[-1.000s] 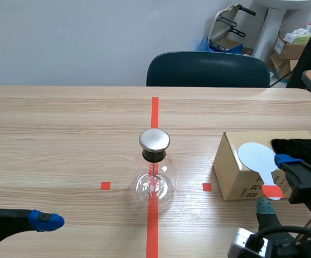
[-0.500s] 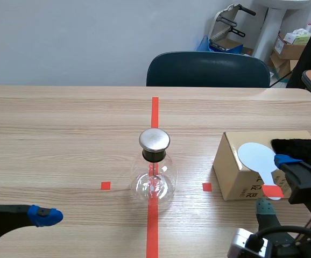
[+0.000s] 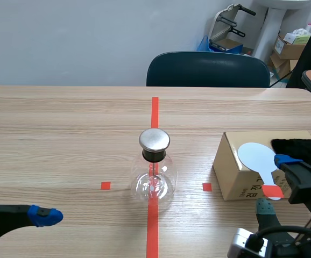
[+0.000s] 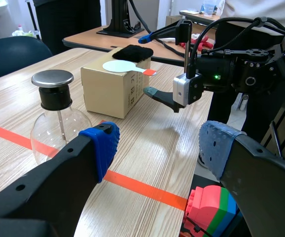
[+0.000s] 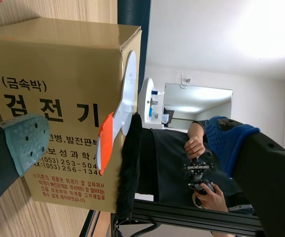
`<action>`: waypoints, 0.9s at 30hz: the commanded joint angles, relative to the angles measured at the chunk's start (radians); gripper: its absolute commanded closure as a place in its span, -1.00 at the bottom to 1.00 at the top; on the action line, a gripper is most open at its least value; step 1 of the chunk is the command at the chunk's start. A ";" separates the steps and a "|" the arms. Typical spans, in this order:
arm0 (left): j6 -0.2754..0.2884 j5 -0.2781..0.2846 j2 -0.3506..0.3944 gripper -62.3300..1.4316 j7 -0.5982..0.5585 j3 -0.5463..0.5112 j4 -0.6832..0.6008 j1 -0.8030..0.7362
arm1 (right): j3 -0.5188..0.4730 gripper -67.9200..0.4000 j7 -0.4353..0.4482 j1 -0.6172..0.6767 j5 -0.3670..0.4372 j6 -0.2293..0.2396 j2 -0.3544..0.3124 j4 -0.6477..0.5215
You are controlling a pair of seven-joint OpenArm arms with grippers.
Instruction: Do the electroscope experiment
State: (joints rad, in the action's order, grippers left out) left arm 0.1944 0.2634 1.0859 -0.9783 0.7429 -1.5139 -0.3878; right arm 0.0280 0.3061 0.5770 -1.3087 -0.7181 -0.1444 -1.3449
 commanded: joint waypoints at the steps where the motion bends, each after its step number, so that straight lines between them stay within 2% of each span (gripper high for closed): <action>1: 0.002 0.006 -0.007 -0.22 -0.020 -0.005 -0.021 -0.002 | -0.001 -1.00 -0.004 -0.001 0.008 -0.010 -0.011 -0.002; 27: -0.009 0.006 -0.007 -0.22 -0.019 -0.005 -0.021 -0.003 | -0.001 -1.00 -0.004 -0.001 0.008 -0.010 -0.011 -0.002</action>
State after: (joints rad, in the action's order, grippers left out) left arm 0.1844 0.2634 1.0859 -0.9783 0.7429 -1.5139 -0.3878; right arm 0.0280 0.3061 0.5770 -1.3087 -0.7181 -0.1444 -1.3449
